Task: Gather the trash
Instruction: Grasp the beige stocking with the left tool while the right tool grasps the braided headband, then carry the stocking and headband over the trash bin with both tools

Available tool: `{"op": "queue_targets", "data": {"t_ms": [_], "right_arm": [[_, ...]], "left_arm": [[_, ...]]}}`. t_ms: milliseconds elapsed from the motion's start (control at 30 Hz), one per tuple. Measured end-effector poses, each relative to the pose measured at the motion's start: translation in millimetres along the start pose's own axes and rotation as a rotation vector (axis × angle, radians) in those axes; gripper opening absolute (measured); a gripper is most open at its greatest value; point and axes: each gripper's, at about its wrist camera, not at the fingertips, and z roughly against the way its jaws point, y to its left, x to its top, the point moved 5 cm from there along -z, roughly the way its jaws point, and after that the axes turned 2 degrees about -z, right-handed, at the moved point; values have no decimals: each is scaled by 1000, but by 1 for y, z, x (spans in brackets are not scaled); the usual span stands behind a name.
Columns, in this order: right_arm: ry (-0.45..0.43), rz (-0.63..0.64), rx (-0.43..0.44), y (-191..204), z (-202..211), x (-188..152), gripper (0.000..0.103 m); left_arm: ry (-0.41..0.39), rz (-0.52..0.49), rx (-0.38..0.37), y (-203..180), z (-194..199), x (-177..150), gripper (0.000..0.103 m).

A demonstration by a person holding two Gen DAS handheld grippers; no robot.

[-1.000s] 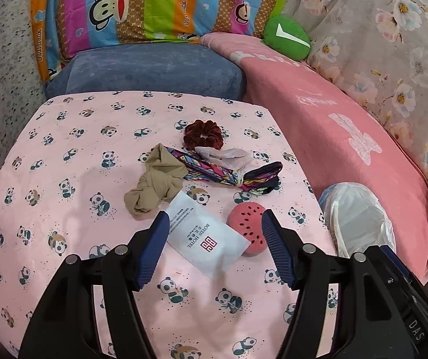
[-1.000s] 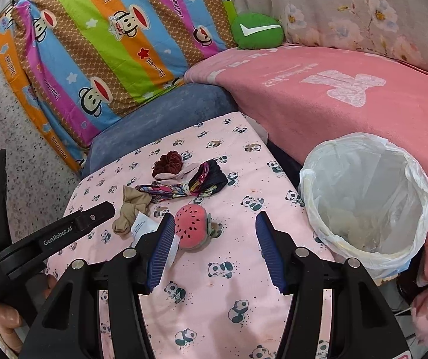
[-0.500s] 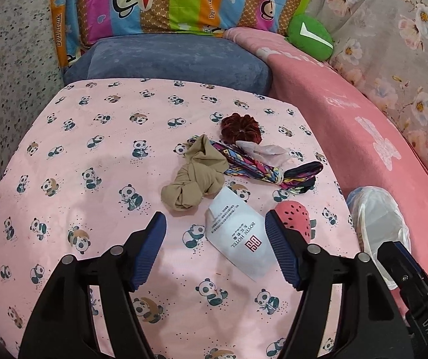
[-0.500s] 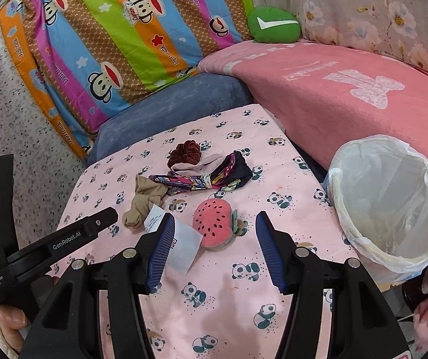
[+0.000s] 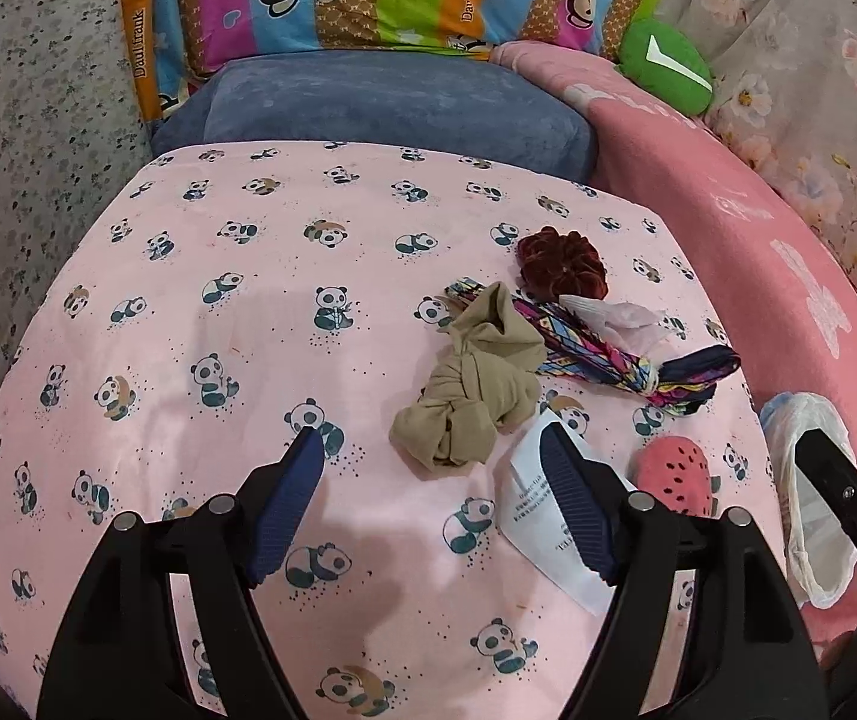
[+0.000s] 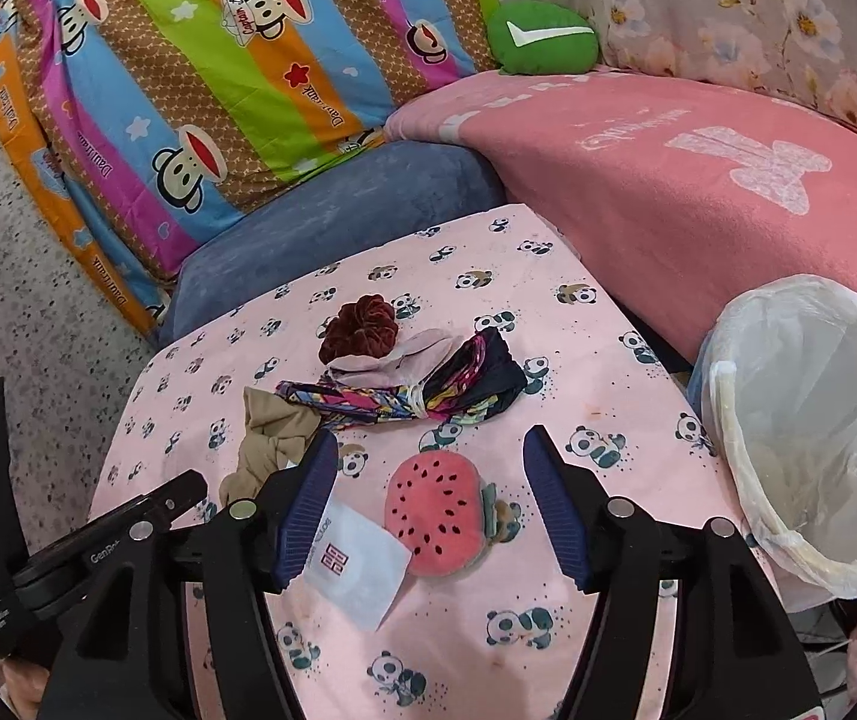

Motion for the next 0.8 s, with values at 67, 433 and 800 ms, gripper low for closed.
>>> {"op": "queue_targets", "data": {"t_ms": [67,433,800], "right_arm": [[5,-19,-4,-3,-15,7,62],[66,-139,-17,-21,-94,31,61],[71,-96,30,-11,-94,30,3]], "left_arm": [[13,0,-12,1,-10,6,71],[91,-16,-103,-11,-65,21,61],[79,13,-140,-12,-58,22,41]]}}
